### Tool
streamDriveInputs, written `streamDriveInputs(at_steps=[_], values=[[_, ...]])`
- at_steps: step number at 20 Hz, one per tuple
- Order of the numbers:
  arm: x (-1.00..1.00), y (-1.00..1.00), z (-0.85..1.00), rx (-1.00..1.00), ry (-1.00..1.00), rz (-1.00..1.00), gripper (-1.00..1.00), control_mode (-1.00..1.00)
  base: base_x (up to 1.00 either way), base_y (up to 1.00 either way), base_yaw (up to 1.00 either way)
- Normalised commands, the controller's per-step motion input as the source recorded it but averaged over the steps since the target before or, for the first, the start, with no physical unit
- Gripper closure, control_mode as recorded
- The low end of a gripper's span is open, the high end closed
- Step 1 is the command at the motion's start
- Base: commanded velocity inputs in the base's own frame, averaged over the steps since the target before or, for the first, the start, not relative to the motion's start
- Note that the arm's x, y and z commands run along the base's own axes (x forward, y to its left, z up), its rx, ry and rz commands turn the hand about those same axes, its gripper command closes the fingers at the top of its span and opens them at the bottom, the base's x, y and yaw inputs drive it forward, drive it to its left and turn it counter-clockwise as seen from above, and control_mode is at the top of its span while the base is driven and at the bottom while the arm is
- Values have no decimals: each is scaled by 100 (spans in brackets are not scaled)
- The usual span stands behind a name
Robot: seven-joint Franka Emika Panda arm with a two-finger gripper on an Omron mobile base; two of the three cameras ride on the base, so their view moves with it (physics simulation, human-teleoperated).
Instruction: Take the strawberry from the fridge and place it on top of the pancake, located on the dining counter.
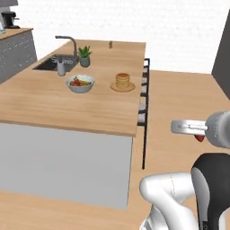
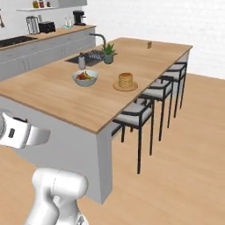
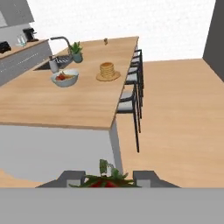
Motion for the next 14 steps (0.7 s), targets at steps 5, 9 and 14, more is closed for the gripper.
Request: streamDriveInputs(at_steps=[5,9,14], values=[[0,0,0,0,0,0,100,100,74,-100,33],[0,0,0,0,0,0,100,100,85,-100,36],[0,0,0,0,0,0,100,100,59,-88,49]])
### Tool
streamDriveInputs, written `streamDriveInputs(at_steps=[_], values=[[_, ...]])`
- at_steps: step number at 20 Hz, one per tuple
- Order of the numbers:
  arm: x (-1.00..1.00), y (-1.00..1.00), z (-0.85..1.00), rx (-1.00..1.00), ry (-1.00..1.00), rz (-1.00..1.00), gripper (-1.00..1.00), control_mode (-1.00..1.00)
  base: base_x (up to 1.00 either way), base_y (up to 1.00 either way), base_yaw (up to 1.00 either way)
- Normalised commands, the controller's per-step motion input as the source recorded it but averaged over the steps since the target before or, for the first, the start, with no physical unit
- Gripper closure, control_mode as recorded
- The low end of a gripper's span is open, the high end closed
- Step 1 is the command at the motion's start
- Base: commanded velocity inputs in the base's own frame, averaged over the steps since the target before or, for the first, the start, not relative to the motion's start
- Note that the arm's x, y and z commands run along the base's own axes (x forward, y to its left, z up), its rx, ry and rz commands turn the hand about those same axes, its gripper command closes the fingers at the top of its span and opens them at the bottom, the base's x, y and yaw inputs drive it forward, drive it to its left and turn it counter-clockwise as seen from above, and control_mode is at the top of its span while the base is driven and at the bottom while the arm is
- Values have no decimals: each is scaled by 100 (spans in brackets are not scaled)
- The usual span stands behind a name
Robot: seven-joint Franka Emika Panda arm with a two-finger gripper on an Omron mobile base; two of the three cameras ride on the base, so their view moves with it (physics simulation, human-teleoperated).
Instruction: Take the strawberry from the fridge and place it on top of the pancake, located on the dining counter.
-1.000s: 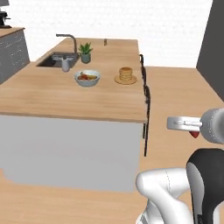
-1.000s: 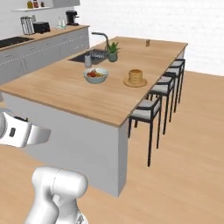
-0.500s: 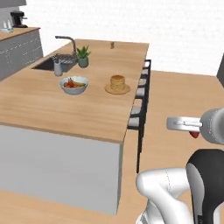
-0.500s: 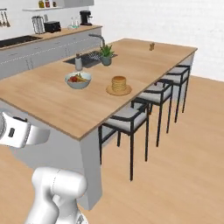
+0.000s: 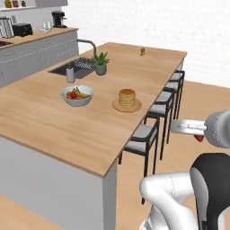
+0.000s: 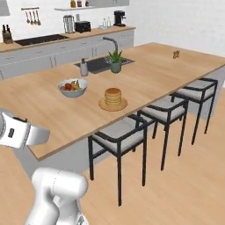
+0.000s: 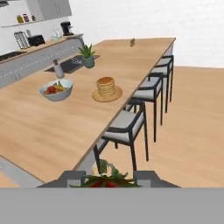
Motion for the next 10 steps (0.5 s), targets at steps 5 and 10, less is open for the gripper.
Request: streamDriveInputs(at_steps=[5,10], values=[[0,0,0,0,0,0,100,100,31,-78,58],[0,0,0,0,0,0,100,100,1,-76,60]])
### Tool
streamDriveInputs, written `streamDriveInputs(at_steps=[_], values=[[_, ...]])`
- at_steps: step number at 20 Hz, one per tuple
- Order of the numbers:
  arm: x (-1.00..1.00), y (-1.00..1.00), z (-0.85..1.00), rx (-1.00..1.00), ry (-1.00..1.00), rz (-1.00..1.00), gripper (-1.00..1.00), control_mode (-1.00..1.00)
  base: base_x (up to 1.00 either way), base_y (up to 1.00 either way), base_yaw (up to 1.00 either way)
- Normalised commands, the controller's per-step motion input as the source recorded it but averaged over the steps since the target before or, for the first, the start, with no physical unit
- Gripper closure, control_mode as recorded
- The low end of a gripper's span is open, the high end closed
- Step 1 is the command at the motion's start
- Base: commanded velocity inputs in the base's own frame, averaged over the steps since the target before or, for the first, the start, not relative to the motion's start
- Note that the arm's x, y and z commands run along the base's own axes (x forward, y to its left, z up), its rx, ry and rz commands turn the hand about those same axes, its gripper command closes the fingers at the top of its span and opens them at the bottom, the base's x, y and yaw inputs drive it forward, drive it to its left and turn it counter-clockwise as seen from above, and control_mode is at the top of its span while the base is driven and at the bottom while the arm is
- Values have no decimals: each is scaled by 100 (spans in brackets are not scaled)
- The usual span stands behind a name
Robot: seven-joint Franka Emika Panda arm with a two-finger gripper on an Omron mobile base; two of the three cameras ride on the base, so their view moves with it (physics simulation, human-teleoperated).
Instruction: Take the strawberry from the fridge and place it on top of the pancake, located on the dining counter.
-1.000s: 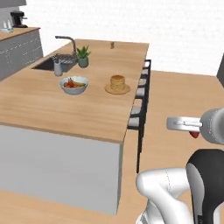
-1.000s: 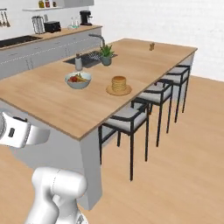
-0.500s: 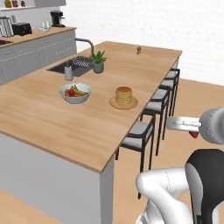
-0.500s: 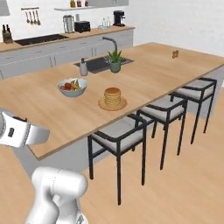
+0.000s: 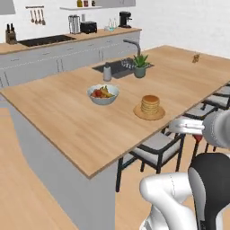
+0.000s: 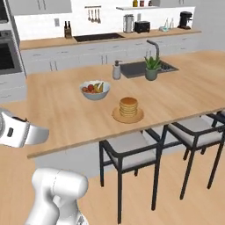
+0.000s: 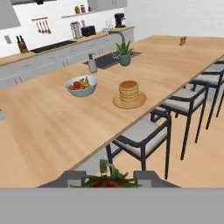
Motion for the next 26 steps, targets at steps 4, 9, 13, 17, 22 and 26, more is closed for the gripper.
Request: streamDriveInputs(at_steps=[4,9,13,17,22,26], values=[[0,0,0,0,0,0,100,100,0,-72,64],[0,0,0,0,0,0,100,100,0,-76,61],[0,0,0,0,0,0,100,100,13,-83,45],[0,0,0,0,0,0,100,100,0,-85,29],[0,0,0,0,0,0,100,100,0,-88,26],[0,0,0,0,0,0,100,100,26,-52,19]])
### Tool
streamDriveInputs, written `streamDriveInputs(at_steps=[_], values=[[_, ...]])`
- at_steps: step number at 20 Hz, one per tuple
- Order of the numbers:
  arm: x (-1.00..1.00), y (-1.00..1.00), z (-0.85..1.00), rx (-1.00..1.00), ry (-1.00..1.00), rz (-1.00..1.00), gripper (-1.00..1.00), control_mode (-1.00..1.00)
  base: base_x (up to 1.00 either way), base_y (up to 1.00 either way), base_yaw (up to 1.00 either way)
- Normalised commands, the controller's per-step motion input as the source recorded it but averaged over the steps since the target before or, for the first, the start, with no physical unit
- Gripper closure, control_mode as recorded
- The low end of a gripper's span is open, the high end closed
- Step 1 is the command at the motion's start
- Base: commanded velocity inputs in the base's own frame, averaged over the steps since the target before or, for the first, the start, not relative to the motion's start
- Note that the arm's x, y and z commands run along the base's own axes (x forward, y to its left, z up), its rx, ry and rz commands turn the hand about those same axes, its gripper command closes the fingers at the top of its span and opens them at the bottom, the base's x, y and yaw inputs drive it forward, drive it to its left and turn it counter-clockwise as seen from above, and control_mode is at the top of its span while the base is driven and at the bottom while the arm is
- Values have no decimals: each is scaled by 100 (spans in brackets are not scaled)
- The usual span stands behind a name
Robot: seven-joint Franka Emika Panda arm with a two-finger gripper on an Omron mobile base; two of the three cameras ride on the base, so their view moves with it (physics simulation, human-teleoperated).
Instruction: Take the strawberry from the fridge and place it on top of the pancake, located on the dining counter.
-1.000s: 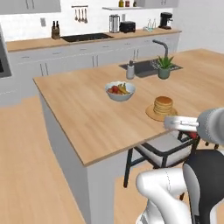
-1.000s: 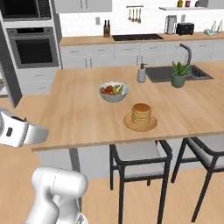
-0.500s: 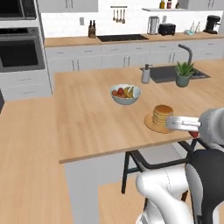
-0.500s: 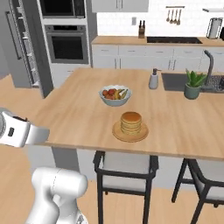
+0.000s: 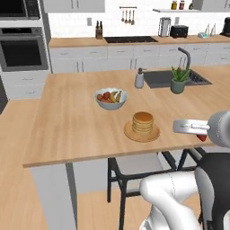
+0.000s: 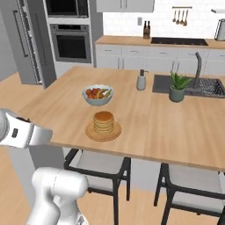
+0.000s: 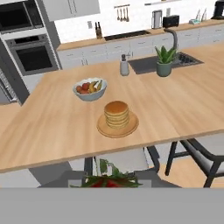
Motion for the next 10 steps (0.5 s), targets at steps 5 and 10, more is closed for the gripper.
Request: streamDriveInputs(at_steps=[5,10], values=[[0,0,0,0,0,0,100,100,67,-13,12],[0,0,0,0,0,0,100,100,38,-55,22]])
